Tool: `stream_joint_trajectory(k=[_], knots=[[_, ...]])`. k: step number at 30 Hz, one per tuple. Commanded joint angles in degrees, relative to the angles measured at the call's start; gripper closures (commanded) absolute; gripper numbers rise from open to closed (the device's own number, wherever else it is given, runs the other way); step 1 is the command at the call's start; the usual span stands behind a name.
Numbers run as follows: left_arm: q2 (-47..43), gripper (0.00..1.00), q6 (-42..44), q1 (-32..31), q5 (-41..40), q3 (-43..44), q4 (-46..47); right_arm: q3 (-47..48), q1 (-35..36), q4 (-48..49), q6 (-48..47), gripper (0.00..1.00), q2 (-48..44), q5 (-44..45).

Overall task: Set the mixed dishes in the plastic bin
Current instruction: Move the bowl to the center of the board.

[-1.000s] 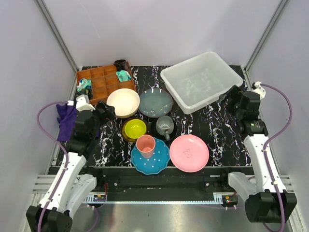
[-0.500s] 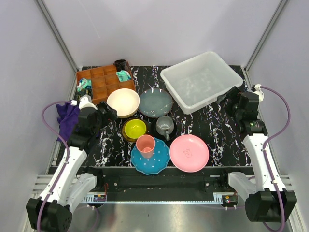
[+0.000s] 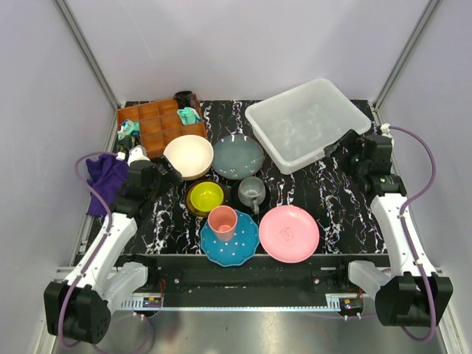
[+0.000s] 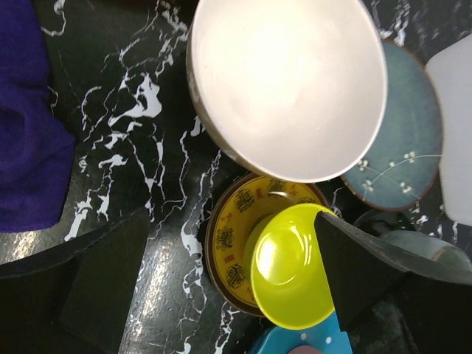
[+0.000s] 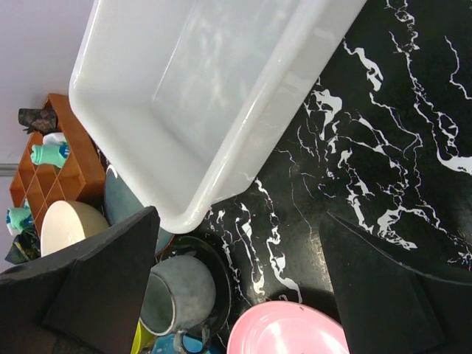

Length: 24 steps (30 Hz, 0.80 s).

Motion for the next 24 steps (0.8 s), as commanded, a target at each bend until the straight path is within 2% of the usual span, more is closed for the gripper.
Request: stream_joint_trajectory(k=[1,5,11,18,24], knots=[[3.1,0.01,-0.1,-0.1,1.1,1.3,2.5,5.4,0.3,-2.0,-3.1,0.00,1.6,-2.4],[3.5,0.02,-0.6,-0.7,1.8,1.3,2.8,7.1,0.8,-3.5,-5.3,0.00,2.0,-2.0],[1.2,0.02,-0.7,-1.8,1.4,0.4,2.8,10.2,6.6,-4.8,-6.4,0.00,3.6,-0.6],[0.5,0.02,-0.6,-2.0,1.0,-0.9,2.6,12.7,16.6,-4.9,-6.4,0.00,7.7,2.2],[2.1,0.02,-1.3,-2.1,-0.8,-1.4,2.7,13.4,19.6,-5.1,-6.1,0.00,8.6,2.6]])
